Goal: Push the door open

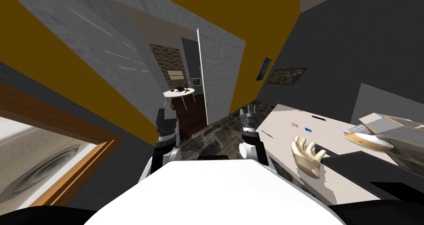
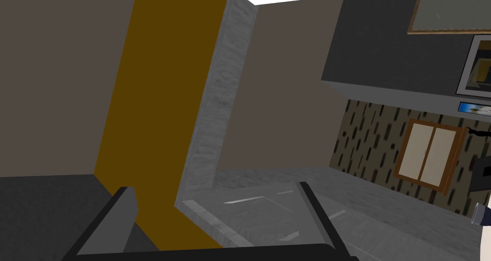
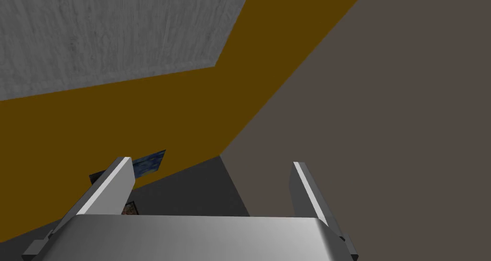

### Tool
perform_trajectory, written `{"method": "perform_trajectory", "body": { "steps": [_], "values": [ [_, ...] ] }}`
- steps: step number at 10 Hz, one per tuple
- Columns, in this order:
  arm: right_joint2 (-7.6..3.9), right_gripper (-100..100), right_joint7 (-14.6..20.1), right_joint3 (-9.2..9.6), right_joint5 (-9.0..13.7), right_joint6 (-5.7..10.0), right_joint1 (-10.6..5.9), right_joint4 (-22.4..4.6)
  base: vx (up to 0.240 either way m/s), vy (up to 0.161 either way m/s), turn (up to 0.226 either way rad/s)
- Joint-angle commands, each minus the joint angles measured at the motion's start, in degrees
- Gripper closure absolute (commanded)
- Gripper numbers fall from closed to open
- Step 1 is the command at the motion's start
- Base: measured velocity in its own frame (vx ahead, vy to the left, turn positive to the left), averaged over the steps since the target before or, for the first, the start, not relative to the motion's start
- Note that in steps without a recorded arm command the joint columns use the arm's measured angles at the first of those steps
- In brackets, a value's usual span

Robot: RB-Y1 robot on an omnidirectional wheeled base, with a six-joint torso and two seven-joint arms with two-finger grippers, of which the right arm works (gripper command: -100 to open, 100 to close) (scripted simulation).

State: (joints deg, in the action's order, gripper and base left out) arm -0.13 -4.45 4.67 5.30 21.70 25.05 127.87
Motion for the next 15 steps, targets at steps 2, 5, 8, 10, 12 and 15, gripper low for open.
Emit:
{"method": "perform_trajectory", "body": {
  "steps": [2, 5, 8, 10, 12, 15],
  "values": [
    [-0.68, -100, 0.4, -0.03, -0.2, 0.78, -1.06, -3.1, 0.093, -0.001, 0.052],
    [-1.36, -100, 0.8, 0.17, -0.7, 1.86, -2.36, -7.3, 0.095, -0.003, 0.067],
    [-1.99, -100, 1.3, 0.41, -1.2, 3.09, -3.83, -11.9, 0.098, -0.009, 0.064],
    [-2.40, -100, 1.7, 0.57, -1.6, 3.94, -4.86, -15.2, 0.096, -0.019, 0.083],
    [-2.74, -100, 2.1, 0.74, -2.0, 4.88, -5.98, -18.5, 0.094, -0.011, 0.079],
    [-3.20, -100, 2.6, 1.02, -2.6, 6.32, -7.70, -24.3, 0.096, -0.008, 0.084]
  ]
}}
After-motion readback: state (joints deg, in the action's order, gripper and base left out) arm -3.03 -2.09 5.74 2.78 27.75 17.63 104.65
